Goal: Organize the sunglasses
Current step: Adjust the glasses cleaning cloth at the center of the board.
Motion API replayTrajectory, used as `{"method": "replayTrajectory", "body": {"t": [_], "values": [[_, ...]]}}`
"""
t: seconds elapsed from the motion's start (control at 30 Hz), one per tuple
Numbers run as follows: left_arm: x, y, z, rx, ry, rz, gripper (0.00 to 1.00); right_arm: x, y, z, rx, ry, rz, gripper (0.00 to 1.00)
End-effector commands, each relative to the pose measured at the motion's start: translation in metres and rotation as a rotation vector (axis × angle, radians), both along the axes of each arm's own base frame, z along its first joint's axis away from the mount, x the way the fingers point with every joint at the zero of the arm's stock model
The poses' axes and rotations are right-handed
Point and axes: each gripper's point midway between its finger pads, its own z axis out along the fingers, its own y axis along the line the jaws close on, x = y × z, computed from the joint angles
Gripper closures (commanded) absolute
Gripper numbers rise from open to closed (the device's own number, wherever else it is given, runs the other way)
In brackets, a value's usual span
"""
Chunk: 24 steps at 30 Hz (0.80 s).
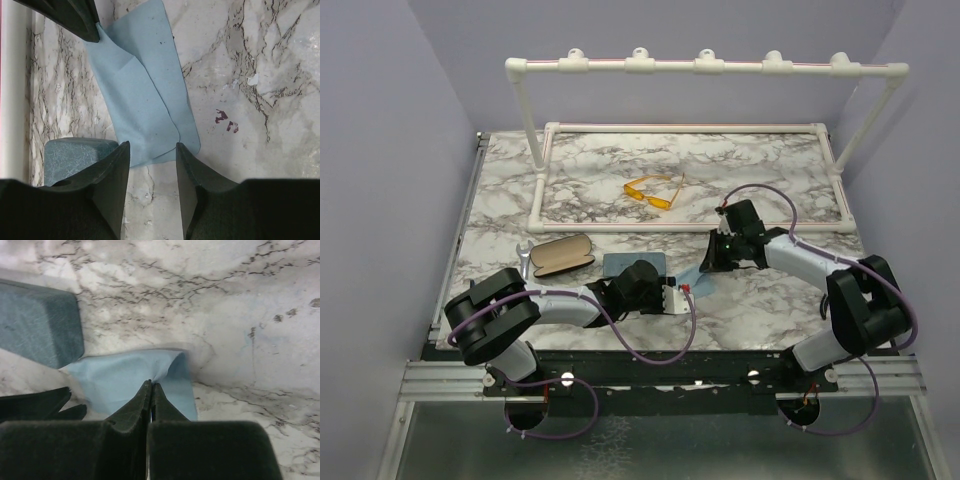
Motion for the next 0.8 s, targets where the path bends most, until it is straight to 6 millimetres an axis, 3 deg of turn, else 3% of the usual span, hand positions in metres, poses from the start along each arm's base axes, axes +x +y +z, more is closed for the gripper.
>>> {"method": "replayTrajectory", "body": {"t": [0.0, 0.37, 0.77], "values": [[-0.004, -0.005, -0.003, 0.013, 0.011, -0.027, 0.56, -0.010, 0.016, 0.027, 0.101, 0.020, 0.054, 0.99], [0.005, -0.010, -0.002, -0.003, 0.003, 0.015, 0.52, -0.010, 0.046, 0.060, 0.316, 0.006, 0.062, 0.99], [0.006, -0.009, 0.001, -0.010, 0.004, 0.026, 0.40, -0.004, 0.051, 0.077, 0.419, -0.005, 0.022, 0.99]]}}
